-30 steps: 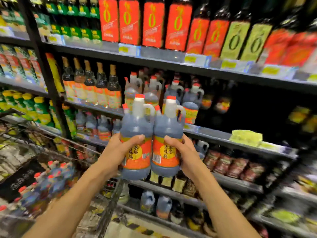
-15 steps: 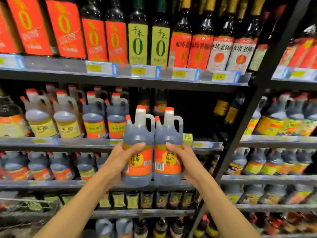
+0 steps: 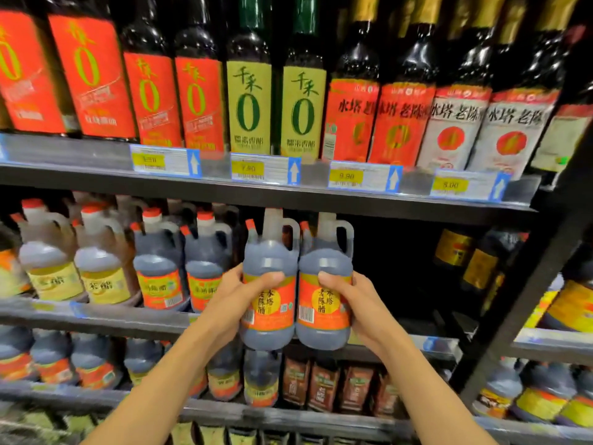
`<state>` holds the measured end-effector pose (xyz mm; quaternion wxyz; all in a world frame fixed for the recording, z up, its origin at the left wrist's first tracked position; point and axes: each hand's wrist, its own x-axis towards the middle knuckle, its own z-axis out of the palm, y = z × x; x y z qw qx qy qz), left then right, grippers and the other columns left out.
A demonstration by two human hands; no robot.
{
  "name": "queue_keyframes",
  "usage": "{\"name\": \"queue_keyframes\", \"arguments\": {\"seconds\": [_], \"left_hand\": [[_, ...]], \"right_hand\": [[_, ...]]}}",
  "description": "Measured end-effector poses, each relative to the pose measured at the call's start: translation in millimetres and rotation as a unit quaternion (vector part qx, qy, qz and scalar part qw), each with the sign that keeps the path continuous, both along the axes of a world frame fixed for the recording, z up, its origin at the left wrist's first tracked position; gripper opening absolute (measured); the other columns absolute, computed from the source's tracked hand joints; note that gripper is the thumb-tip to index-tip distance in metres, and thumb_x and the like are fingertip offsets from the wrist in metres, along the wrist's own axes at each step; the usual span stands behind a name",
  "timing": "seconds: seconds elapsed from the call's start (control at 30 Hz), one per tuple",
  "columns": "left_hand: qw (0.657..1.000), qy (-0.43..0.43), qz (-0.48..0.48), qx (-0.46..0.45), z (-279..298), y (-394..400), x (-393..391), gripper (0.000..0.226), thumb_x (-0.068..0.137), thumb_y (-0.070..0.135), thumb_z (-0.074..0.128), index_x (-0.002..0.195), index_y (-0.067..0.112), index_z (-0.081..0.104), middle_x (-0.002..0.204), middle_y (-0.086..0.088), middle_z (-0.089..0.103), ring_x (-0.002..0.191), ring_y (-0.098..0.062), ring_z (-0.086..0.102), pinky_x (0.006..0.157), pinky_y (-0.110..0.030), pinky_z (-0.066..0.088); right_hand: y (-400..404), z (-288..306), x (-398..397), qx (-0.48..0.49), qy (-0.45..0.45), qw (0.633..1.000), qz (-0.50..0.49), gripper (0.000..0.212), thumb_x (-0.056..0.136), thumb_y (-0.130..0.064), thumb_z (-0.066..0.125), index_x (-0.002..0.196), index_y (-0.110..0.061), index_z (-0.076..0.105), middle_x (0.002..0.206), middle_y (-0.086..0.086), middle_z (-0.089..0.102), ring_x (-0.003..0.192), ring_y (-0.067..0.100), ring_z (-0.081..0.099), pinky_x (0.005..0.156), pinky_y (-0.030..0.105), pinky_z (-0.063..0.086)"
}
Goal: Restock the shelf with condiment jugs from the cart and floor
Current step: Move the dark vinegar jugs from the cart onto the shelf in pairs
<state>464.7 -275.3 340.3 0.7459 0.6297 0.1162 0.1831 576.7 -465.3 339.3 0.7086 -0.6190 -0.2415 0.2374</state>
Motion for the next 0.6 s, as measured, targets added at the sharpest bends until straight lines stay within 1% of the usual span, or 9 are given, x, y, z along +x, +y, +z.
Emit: {"name": "queue_keyframes", "arguments": {"seconds": [0.1, 0.2, 0.27, 0.33, 0.47, 0.53, 0.6], "left_hand": [[1.000, 0.000, 0.002, 0.015, 2.5, 10.6, 13.9, 0.079, 0.055, 0.040, 0.091, 0.123, 0.012, 0.062, 0.107, -0.011, 0.077, 0.097, -0.031, 0.075, 0.086, -0.051, 0.058], [1.000, -0.004, 0.017, 0.020, 1.5, 17.3, 25.4, 0.075, 0.057, 0.034, 0.095, 0.119, 0.010, 0.061, 0.100, -0.008, 0.078, 0.092, -0.026, 0.076, 0.080, -0.046, 0.060], [1.000, -0.014, 0.007, 0.027, -1.8, 21.2, 30.8, 0.079, 0.056, 0.038, 0.093, 0.123, 0.008, 0.062, 0.105, -0.010, 0.077, 0.097, -0.028, 0.075, 0.085, -0.048, 0.059], [0.999, -0.025, -0.006, 0.036, -6.2, 24.2, 34.4, 0.080, 0.056, 0.039, 0.090, 0.125, 0.010, 0.062, 0.110, -0.012, 0.076, 0.101, -0.030, 0.073, 0.088, -0.050, 0.058], [0.997, -0.049, 0.002, 0.061, -15.5, 25.8, 41.0, 0.082, 0.051, 0.038, 0.091, 0.124, 0.015, 0.061, 0.109, -0.007, 0.077, 0.100, -0.027, 0.074, 0.084, -0.045, 0.058], [0.996, -0.057, 0.001, 0.067, -19.1, 25.9, 43.9, 0.084, 0.051, 0.036, 0.091, 0.126, 0.016, 0.060, 0.110, -0.006, 0.076, 0.101, -0.025, 0.074, 0.084, -0.043, 0.058], [0.995, -0.063, -0.001, 0.074, -20.5, 26.5, 46.5, 0.086, 0.050, 0.036, 0.091, 0.128, 0.017, 0.058, 0.110, -0.004, 0.076, 0.101, -0.022, 0.074, 0.084, -0.041, 0.058]], "right_hand": [[7.1, 2.3, 11.6, 0.004, 0.000, 1.000, -0.003, 0.044, 0.082, -0.028, 0.078, 0.119, -0.007, 0.067, 0.108, 0.015, 0.076, 0.101, 0.033, 0.073, 0.089, 0.049, 0.058], [12.0, 3.1, 19.8, 0.019, -0.009, 1.000, -0.007, 0.049, 0.077, -0.025, 0.081, 0.120, -0.009, 0.067, 0.110, 0.014, 0.076, 0.102, 0.032, 0.073, 0.093, 0.051, 0.056], [13.5, 0.7, 23.2, 0.025, -0.024, 0.999, -0.008, 0.048, 0.075, -0.023, 0.082, 0.120, -0.013, 0.067, 0.110, 0.012, 0.076, 0.103, 0.030, 0.073, 0.094, 0.051, 0.056], [14.4, -4.3, 25.9, 0.035, -0.039, 0.999, -0.009, 0.043, 0.074, -0.022, 0.082, 0.115, -0.018, 0.069, 0.110, 0.009, 0.076, 0.103, 0.029, 0.073, 0.093, 0.050, 0.056], [16.9, -15.3, 32.6, 0.058, -0.075, 0.995, -0.024, 0.058, 0.076, -0.017, 0.082, 0.129, -0.019, 0.059, 0.118, 0.006, 0.074, 0.107, 0.027, 0.071, 0.093, 0.049, 0.057], [17.3, -19.3, 36.1, 0.058, -0.086, 0.994, -0.023, 0.062, 0.075, -0.017, 0.083, 0.131, -0.019, 0.057, 0.119, 0.005, 0.073, 0.109, 0.026, 0.071, 0.094, 0.050, 0.056], [16.8, -21.2, 39.6, 0.057, -0.095, 0.994, -0.022, 0.062, 0.074, -0.019, 0.083, 0.130, -0.022, 0.057, 0.118, 0.003, 0.074, 0.108, 0.025, 0.071, 0.093, 0.048, 0.056]]}}
